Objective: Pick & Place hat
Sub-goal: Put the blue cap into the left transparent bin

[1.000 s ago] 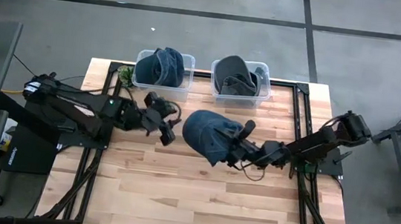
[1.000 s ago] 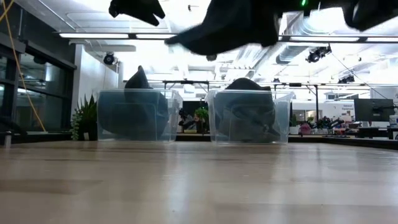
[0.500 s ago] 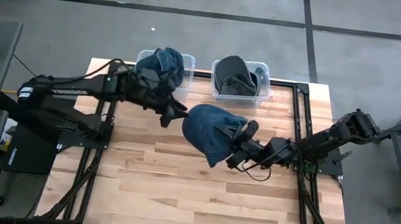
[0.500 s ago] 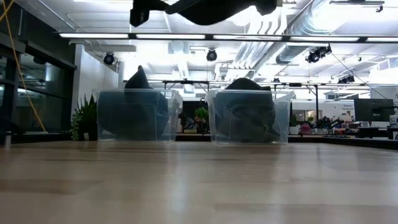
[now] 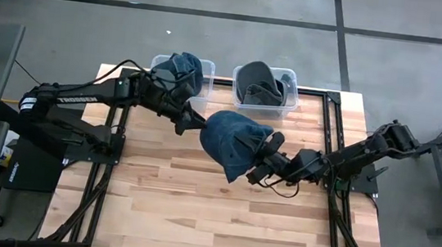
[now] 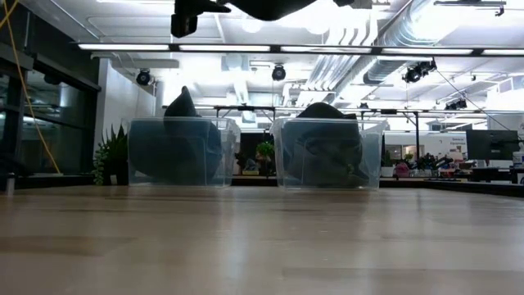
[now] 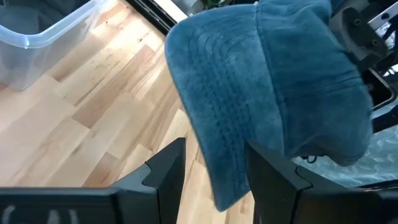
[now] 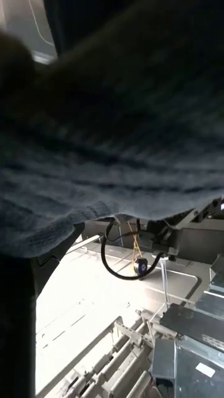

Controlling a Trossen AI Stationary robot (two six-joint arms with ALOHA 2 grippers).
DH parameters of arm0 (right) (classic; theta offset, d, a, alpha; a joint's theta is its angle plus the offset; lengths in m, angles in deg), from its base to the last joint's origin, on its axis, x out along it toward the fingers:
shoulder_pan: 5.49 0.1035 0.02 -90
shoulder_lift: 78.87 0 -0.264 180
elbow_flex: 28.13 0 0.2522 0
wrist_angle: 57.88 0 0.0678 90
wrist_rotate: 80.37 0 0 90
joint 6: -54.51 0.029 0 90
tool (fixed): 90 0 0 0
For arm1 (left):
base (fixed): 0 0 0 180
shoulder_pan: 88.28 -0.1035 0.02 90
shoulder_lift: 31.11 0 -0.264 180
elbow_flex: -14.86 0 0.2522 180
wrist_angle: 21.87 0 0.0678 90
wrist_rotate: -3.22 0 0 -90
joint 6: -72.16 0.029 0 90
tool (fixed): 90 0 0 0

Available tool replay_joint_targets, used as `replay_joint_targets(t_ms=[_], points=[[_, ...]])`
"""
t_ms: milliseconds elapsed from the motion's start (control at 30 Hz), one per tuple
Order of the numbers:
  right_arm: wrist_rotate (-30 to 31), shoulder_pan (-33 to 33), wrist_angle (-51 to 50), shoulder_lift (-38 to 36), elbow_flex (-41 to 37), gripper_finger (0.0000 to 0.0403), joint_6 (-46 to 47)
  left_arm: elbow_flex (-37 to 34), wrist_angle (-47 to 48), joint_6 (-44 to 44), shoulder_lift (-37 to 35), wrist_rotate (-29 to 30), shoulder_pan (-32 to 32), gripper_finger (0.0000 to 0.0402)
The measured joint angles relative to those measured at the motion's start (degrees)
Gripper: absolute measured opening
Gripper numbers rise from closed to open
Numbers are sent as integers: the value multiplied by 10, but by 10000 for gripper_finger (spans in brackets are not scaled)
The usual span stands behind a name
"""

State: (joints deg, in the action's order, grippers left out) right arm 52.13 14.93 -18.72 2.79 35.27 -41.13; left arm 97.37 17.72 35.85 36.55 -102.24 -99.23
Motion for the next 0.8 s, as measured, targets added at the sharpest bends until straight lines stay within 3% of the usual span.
replay_joint_targets(t_ms=[400,533,800], points=[[-29,-17,-17,1,31,0,-4,0,-47,-4,13,-35,1,161],[-60,-45,-37,1,40,0,29,-1,-63,-6,22,-56,1,161],[-65,-84,-117,0,40,0,104,-1,-64,-4,29,-59,0,161]])
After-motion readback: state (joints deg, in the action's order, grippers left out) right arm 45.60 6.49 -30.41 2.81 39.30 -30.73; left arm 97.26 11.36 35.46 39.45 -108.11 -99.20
